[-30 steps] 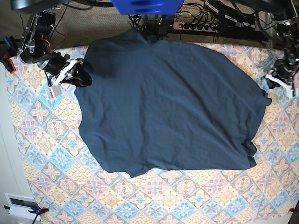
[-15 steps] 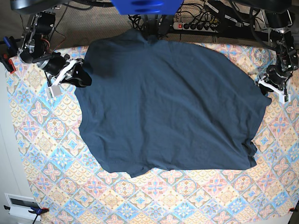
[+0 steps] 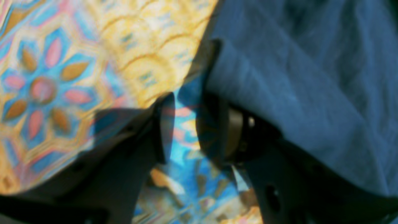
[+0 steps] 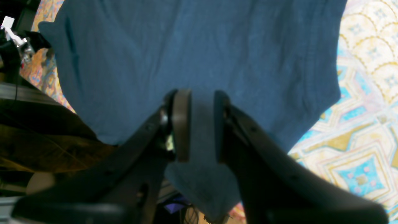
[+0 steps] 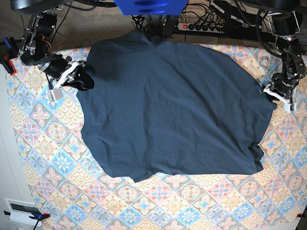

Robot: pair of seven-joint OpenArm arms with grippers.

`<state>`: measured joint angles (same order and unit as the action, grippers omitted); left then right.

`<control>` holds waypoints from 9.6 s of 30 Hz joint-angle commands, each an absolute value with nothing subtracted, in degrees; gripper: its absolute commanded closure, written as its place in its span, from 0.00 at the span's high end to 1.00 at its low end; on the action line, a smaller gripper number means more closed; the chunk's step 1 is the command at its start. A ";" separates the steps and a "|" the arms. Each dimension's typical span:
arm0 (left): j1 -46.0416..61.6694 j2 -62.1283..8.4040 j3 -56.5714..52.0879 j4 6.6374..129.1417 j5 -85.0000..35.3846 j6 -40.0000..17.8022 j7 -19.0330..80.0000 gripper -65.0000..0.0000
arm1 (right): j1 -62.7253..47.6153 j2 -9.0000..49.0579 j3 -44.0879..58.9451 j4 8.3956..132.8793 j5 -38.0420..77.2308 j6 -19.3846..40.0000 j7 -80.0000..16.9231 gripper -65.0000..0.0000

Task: Layout the t-shirt on the table in an organized manner, then fold the t-shirt properly
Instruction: 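Regrasp the shirt's side edge with the left gripper near the shoulder, then pull the shoulder corner outward with the left gripper, then hold the shirt's shoulder corners with both grippers, stretching it taut, then fold the shirt's shoulder edge over toward the hem with both grippers, then lower the folded edge onto the shirt and open both grippers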

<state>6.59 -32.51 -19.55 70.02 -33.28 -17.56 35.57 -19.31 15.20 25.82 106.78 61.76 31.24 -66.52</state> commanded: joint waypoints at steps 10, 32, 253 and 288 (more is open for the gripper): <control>5.14 -33.01 -17.98 70.64 -33.63 -17.98 35.91 0.35 | -18.95 15.96 26.24 107.21 62.99 31.43 -65.36 0.19; 16.57 -35.03 -30.37 88.31 -39.34 -18.15 45.49 0.00 | -18.95 15.96 26.15 107.12 62.90 31.43 -65.27 0.19; -5.49 -19.38 -42.95 72.13 -35.30 -18.77 39.08 0.00 | -4.62 16.04 28.62 82.95 64.04 31.43 -67.21 0.00; 12.70 -24.84 -41.01 83.03 -48.92 -18.07 42.77 0.35 | -8.04 16.13 23.87 96.04 64.22 31.43 -67.30 0.21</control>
<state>12.91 -23.35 -40.53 82.28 -48.23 -17.65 43.83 -8.54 15.33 23.62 94.89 62.89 31.09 -68.18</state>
